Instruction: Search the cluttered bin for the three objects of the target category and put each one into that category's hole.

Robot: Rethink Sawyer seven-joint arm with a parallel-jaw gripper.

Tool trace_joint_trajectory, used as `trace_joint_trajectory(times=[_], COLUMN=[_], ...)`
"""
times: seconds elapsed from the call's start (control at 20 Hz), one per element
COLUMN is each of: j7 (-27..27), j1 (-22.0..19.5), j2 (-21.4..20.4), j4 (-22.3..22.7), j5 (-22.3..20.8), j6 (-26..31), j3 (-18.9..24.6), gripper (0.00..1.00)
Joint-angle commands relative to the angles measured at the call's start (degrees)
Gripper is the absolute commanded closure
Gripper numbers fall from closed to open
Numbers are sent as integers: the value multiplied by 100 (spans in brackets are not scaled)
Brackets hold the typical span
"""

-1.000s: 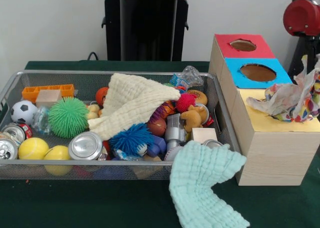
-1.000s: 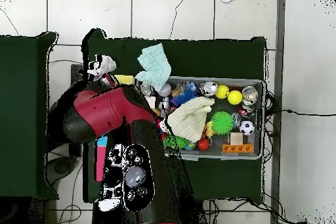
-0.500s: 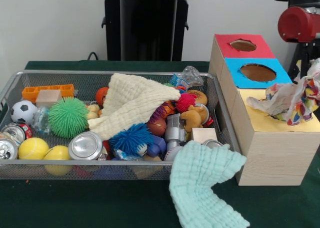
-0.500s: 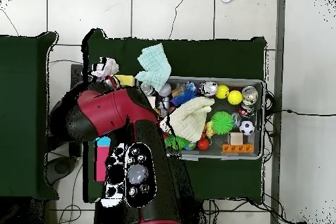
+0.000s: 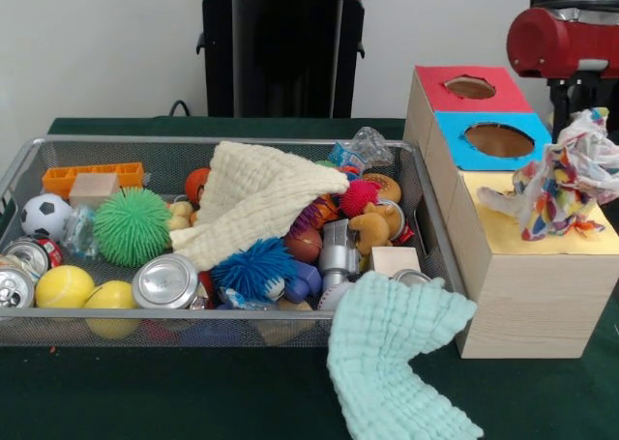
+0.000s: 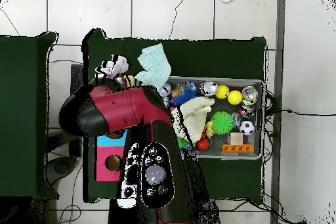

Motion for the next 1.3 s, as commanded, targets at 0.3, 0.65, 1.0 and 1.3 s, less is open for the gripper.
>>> trace_joint_trajectory(times=[0.3,0.65,1.0,1.3], j7=[907,899,905,933], j1=[-157,-53,30,94], j2=[491,235,-89,-306], j4=[782,788,793,716], j5=[335,501,677,769], j6=[661,1143,1674,2055], j3=[-87,-153,-187,-214], gripper=[100,100,100,100])
